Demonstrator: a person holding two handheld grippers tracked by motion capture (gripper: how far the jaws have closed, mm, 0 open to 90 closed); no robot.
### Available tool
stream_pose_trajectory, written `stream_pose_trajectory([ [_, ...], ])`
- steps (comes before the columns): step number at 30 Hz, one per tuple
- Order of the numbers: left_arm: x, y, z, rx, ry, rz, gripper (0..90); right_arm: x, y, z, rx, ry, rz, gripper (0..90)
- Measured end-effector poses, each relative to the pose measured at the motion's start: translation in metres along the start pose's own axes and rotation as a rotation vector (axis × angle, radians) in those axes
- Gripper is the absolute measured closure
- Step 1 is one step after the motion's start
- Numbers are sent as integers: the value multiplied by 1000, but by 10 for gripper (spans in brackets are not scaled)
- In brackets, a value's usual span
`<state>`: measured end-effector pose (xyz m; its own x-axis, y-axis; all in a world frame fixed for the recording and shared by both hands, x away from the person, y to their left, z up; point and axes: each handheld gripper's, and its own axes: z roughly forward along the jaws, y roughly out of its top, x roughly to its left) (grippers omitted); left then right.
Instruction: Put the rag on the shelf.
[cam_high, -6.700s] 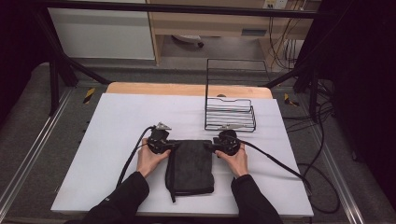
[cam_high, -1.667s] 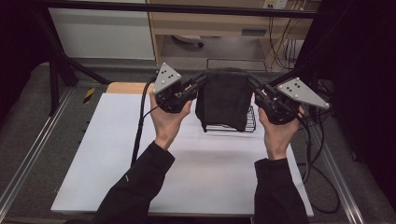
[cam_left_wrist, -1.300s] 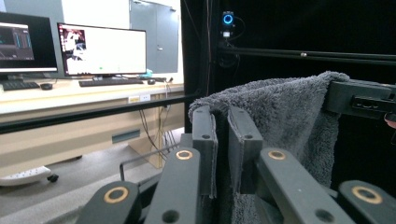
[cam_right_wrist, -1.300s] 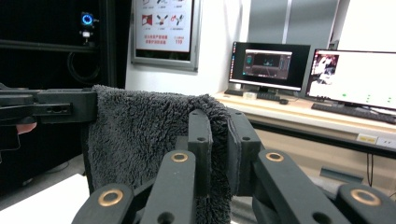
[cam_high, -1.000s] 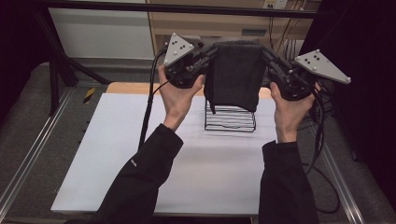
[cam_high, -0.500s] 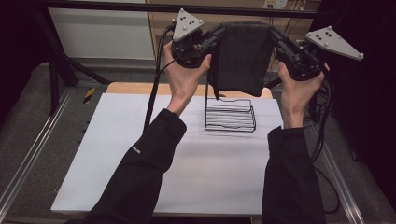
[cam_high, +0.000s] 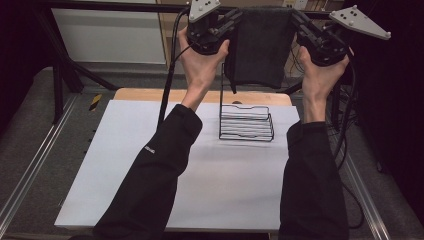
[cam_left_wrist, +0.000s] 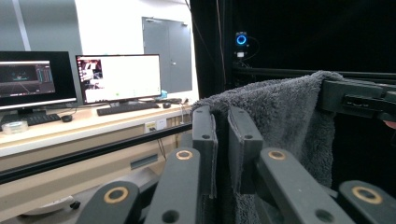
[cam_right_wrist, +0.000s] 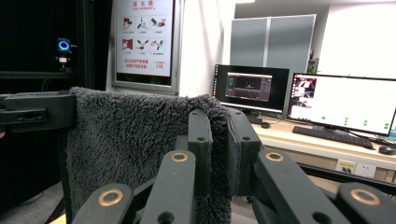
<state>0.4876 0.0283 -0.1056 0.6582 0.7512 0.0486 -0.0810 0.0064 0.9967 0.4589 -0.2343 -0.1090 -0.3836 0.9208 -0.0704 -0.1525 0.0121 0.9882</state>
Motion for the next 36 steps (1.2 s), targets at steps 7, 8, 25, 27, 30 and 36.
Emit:
stream_pose_trajectory([
  [7,9,-6,15,10,13,-13,822,-7,-5,16,19,-7,7,823],
  [8,11,-8,16,14,10,-19,822,-8,-6,17,22,-7,2,823],
  [25,20,-47,19,57,-11,20,822,-15,-37,26,98,23,-43,822],
  [27,19,-51,19,69,-23,18,822,-16,-42,25,108,26,-36,822],
  [30,18,-58,20,90,-32,25,822,-17,-50,23,131,26,-36,822],
  [36,15,-72,19,120,-48,29,822,-19,-67,16,160,43,-22,821],
])
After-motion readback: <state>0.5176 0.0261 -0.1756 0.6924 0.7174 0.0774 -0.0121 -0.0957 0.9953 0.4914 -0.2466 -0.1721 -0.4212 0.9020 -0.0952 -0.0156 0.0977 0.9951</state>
